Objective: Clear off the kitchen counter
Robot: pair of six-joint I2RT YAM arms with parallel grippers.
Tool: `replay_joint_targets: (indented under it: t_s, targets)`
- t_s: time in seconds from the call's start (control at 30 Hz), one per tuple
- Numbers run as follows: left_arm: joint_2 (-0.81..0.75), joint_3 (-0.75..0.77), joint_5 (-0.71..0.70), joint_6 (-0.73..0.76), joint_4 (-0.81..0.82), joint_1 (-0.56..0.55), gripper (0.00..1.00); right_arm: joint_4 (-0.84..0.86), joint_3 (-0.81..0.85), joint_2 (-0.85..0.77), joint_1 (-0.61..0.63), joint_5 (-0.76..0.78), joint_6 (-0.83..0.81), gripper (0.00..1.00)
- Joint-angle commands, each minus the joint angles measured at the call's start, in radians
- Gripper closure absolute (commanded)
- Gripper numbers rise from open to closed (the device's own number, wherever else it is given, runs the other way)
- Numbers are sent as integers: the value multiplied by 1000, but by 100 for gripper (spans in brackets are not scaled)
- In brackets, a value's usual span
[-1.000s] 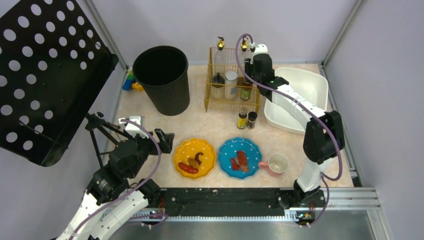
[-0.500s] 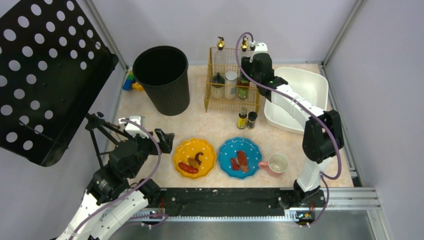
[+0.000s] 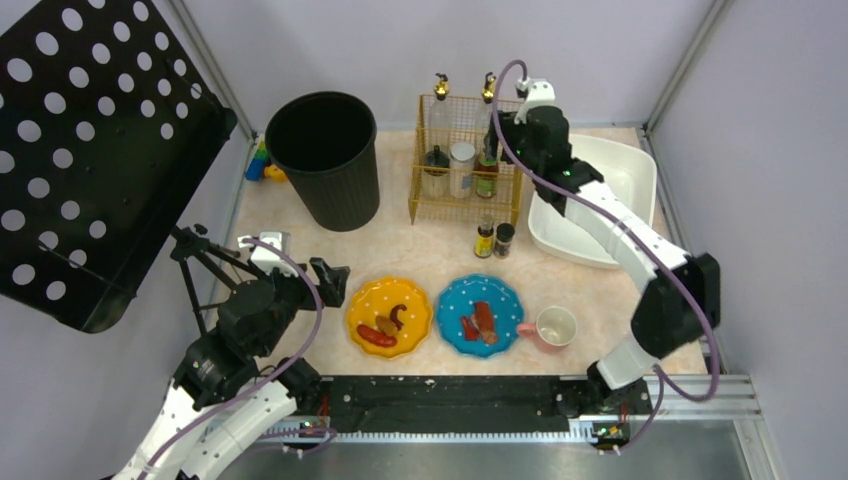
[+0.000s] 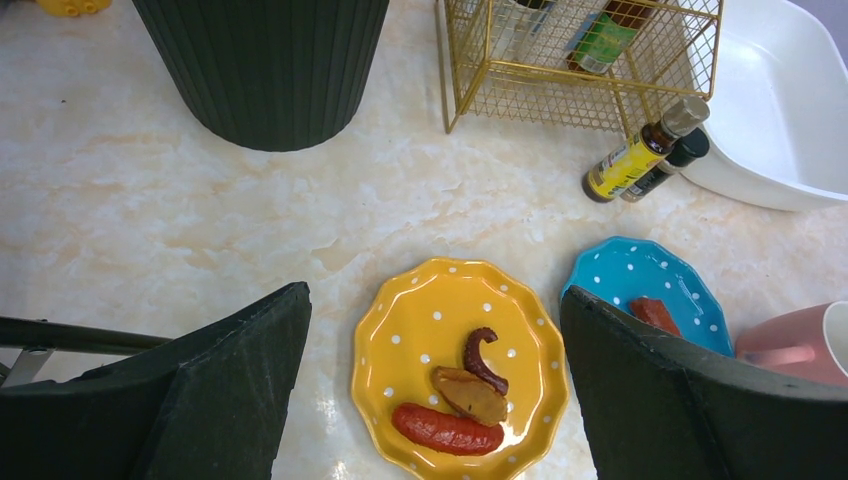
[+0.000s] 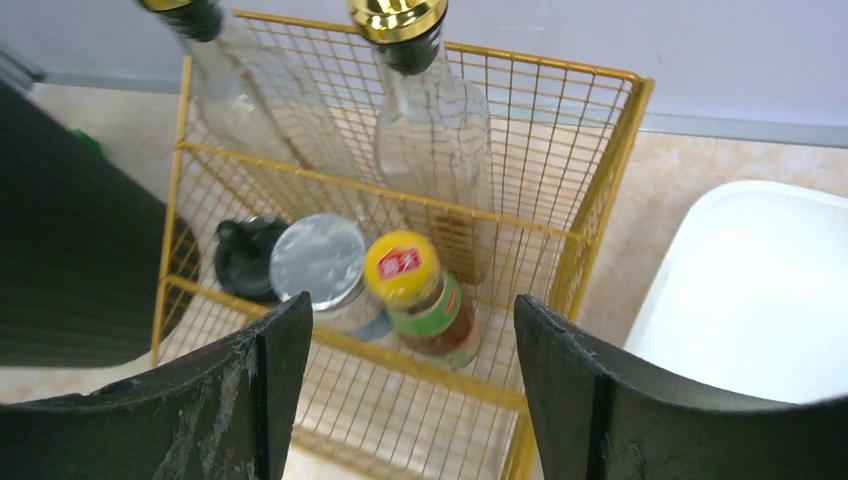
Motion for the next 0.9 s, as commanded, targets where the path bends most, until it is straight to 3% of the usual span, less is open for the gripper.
replay_joint_targets:
  t_s: [0.0, 0.43, 0.87]
  targets:
    - [-3, 0, 6, 4, 19, 6, 1, -26, -98, -204, 33, -31, 21, 27]
    - [-10, -1, 14, 3, 20, 7, 1, -135, -352, -415, 187, 1, 56, 27]
    - [-20, -3, 19, 1, 21, 7, 1, -14, -466, -336, 232, 138, 90, 28]
